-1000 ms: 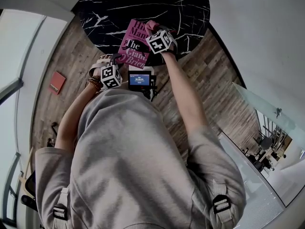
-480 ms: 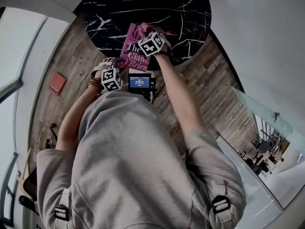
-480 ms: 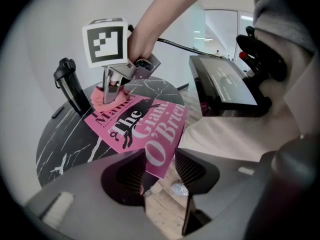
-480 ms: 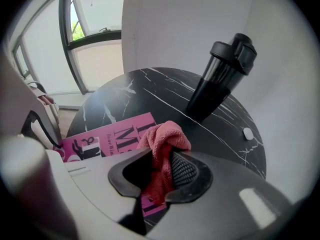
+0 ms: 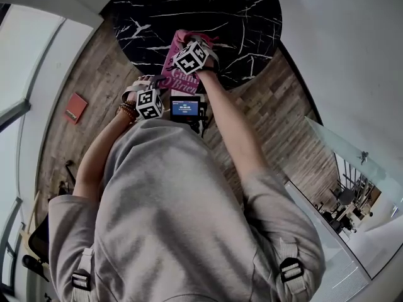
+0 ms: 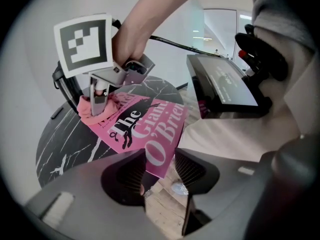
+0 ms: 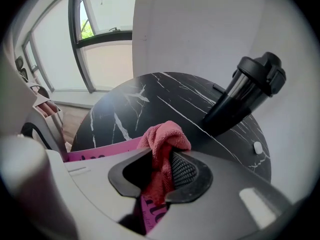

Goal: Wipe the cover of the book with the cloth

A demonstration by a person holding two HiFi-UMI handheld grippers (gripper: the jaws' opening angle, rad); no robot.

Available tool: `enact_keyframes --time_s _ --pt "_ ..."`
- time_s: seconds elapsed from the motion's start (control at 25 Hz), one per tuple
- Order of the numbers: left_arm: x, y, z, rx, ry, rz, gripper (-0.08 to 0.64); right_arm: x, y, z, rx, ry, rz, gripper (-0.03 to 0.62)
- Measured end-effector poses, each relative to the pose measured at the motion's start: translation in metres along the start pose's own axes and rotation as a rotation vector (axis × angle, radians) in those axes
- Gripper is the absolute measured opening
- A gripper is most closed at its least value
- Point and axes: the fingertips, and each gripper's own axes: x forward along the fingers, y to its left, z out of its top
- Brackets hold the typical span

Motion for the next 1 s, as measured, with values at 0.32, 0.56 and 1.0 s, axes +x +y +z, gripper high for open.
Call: enact_keyframes --time_s 0.32,0.56,1.0 --pt "0.001 0.001 0.000 0.033 0.019 0.029 0.186 -0.002 0.032 0.025 0.005 -0.071 0.100 0.103" --pt "0.002 0.001 -0.001 0.036 0.022 0.038 0.186 -0.039 0.026 0.040 0.058 -0.248 0.120 0.107" --pt "0.002 0.001 -0.002 0.009 0.024 0.049 0.187 -0.096 -0.077 -0.066 0.290 -0.193 -0.142 0.108"
